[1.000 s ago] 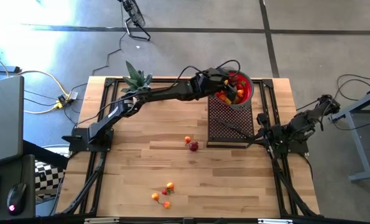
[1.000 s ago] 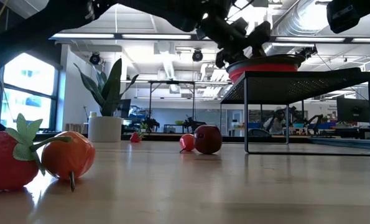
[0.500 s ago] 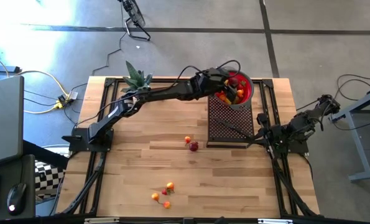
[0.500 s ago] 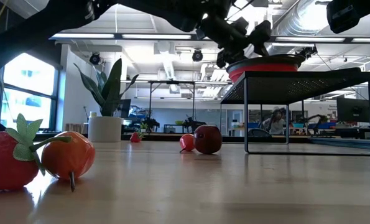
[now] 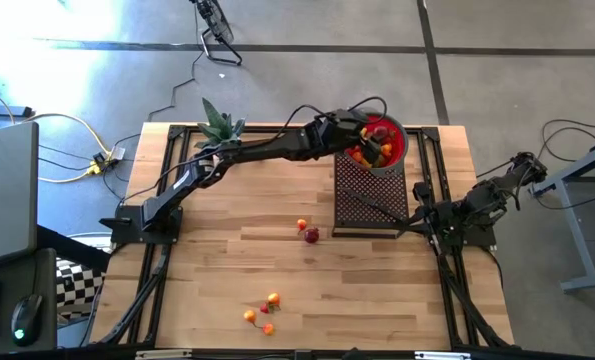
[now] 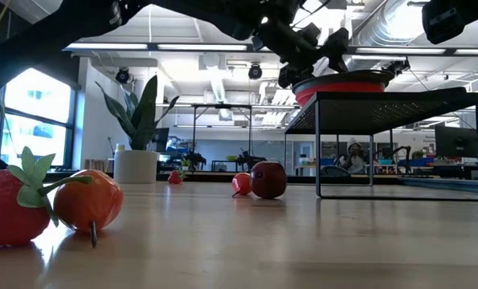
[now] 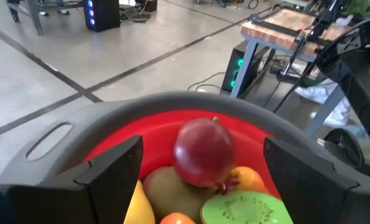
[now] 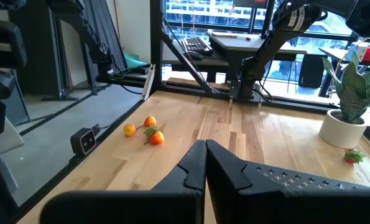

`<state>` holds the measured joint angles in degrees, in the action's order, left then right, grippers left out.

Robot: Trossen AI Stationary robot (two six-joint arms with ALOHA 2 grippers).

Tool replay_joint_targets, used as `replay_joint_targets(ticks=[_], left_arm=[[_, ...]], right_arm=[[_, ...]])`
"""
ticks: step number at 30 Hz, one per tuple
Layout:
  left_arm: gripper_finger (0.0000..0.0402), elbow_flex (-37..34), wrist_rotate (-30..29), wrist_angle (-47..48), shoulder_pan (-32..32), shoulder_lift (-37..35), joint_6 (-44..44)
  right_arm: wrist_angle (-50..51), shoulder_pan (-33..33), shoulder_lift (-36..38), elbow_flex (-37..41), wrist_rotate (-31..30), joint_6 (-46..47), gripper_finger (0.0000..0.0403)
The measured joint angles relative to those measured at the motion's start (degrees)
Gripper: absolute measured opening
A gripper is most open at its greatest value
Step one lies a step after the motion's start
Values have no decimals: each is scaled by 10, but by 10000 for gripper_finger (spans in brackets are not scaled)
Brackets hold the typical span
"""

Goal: Pick & Place Fruit
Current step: Put the pomegranate into the strainer bowl on the shelf

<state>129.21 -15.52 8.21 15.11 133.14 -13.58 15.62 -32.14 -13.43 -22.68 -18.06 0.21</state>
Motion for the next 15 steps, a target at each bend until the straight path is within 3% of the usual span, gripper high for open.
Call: replay_joint_targets(ticks=[11,15], left_arm=[[328,-1,25,49,0,-13,-7],[328,0,-14,62,-19,-36,41]], right_arm=[[0,0,0,0,0,0,2],[-7,0,0,0,0,0,2]])
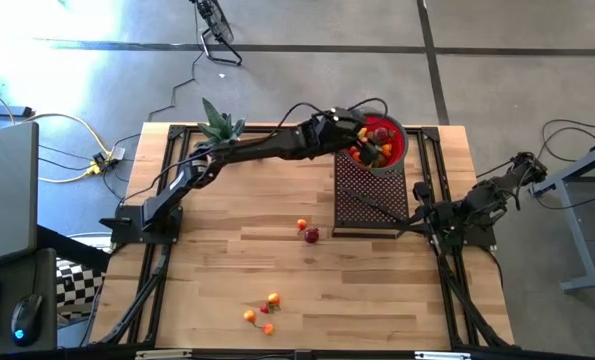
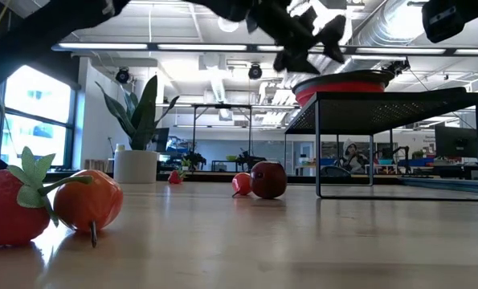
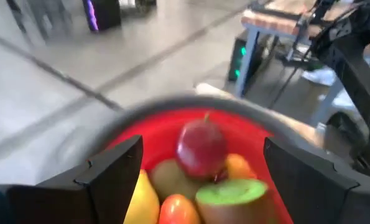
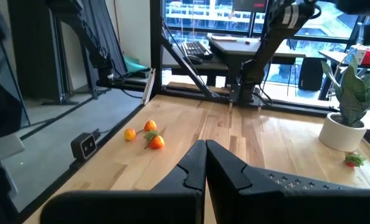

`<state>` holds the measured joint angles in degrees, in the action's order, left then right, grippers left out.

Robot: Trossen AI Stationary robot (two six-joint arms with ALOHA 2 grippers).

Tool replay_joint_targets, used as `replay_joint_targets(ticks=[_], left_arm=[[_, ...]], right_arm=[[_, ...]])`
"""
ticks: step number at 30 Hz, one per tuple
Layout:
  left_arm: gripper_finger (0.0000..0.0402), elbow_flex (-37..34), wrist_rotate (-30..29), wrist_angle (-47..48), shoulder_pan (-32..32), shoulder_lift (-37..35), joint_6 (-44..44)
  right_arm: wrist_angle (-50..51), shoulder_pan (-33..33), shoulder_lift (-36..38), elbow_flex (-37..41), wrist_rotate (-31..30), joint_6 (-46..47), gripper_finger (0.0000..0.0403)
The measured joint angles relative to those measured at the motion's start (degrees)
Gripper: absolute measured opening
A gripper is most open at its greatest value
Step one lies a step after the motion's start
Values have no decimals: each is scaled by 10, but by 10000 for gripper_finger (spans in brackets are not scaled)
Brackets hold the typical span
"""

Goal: Pick & Place Fruit
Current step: Put the pomegranate into the strainer bowl on the shelf

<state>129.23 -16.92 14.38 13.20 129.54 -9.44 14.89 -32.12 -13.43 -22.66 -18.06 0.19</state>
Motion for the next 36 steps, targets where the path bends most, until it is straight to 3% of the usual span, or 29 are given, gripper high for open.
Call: replay_joint_targets(ticks=[6,14,25,36], left_arm=[[328,0,-63,6,-55,-17,120],[328,0,-57,32,-91,-26,133],[328,0,40,45,-122,-26,154],[328,0,43,36,-121,-26,152]], right_arm=[[-3,0,0,0,-4,0,2],[-6,0,0,0,-4,2,2],[-5,0,0,0,-4,1,2],[-5,0,0,0,-4,1,2]])
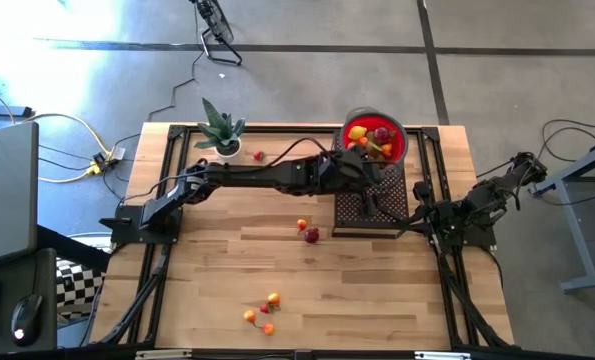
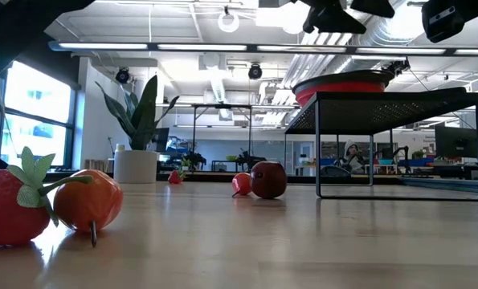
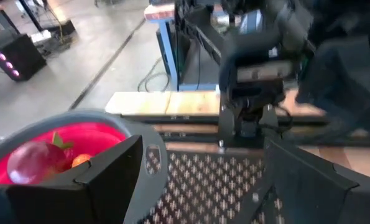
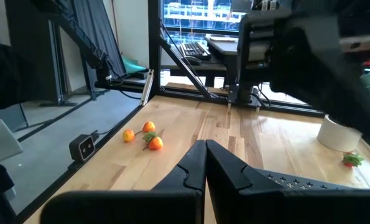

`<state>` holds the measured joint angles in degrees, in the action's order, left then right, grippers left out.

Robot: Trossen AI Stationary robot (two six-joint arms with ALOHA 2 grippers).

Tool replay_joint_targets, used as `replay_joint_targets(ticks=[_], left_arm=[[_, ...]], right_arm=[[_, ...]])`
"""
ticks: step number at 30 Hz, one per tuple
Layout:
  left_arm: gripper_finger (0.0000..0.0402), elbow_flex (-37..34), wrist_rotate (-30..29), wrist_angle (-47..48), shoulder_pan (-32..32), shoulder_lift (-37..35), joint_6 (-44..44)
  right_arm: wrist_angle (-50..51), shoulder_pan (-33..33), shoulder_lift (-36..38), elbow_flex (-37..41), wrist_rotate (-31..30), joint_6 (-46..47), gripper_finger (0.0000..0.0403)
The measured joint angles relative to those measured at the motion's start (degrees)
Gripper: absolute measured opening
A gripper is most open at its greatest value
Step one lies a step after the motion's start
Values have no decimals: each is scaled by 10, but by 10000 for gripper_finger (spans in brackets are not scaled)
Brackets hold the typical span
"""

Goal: Pick & Place Fruit
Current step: Put the pomegranate into the strainer bowl on the shelf

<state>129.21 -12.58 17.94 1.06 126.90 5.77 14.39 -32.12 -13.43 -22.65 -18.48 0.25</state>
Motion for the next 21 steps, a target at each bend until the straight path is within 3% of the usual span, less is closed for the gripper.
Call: replay_joint_targets(ticks=[11,16,21], left_arm=[[328,0,1,-22,0,1,-99],[328,-2,19,-42,0,15,-106],[328,-63,27,-115,0,2,-83]], right_arm=[[0,0,0,0,0,-5,2],[0,0,0,0,-18,-15,2],[0,0,0,0,-37,-16,2]])
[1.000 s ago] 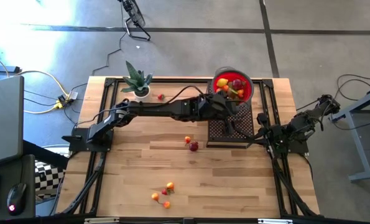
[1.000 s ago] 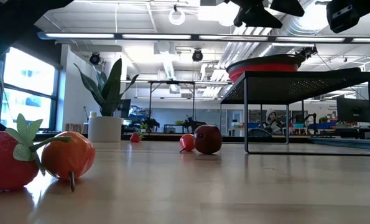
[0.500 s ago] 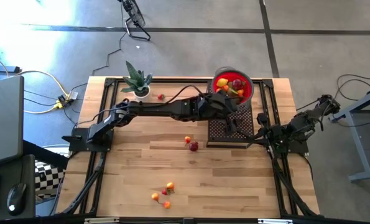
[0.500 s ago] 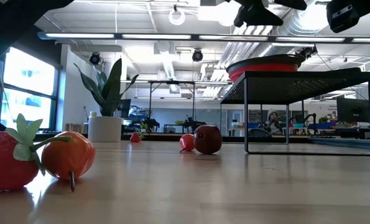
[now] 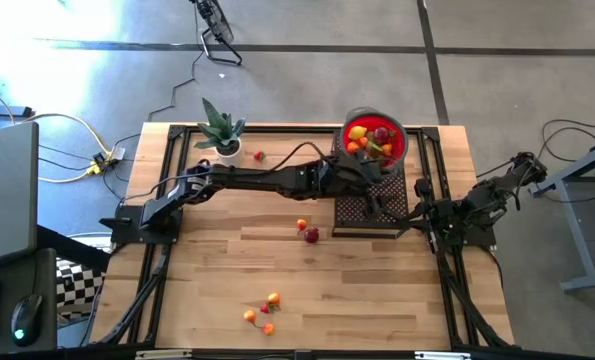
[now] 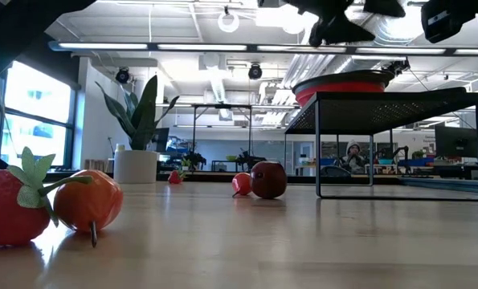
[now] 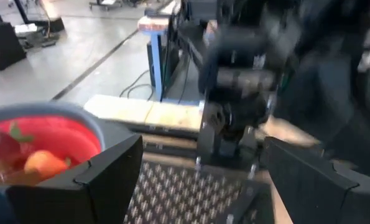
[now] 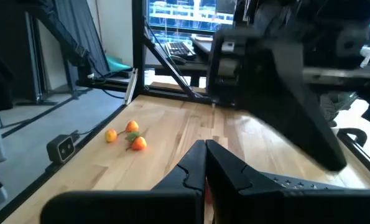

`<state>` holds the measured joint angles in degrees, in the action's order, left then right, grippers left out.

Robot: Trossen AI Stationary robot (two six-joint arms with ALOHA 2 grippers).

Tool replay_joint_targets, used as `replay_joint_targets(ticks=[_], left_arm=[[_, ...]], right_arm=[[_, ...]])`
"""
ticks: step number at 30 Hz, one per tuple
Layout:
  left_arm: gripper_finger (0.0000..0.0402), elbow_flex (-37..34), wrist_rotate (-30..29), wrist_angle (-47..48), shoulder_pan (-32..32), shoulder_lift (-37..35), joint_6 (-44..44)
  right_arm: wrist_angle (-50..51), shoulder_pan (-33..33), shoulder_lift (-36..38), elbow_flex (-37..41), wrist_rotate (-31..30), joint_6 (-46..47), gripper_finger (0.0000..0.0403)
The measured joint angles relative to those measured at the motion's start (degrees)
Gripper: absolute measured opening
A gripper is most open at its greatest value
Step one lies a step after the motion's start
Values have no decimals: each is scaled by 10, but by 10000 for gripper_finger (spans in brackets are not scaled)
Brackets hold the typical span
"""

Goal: Pick & Place Fruit
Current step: Put the pomegranate into the strainer bowl on the shelf

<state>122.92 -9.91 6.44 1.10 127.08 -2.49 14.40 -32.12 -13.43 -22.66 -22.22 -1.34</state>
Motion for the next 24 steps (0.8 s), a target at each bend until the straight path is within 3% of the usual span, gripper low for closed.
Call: replay_joint_targets(ticks=[7,12,15,19,24], left_arm=[[328,-125,39,-123,0,-49,27],[328,-289,110,-268,10,-140,32],[328,-390,117,-366,19,-204,35],[328,-491,96,-401,24,-259,35],[328,-563,85,-405,23,-318,55]], right_arm=[[0,0,0,0,-13,1,2],[-8,0,0,0,-58,2,2],[-18,0,0,0,-71,-4,2],[-38,0,0,0,-97,-6,2],[-87,0,-1,0,-127,-5,2]])
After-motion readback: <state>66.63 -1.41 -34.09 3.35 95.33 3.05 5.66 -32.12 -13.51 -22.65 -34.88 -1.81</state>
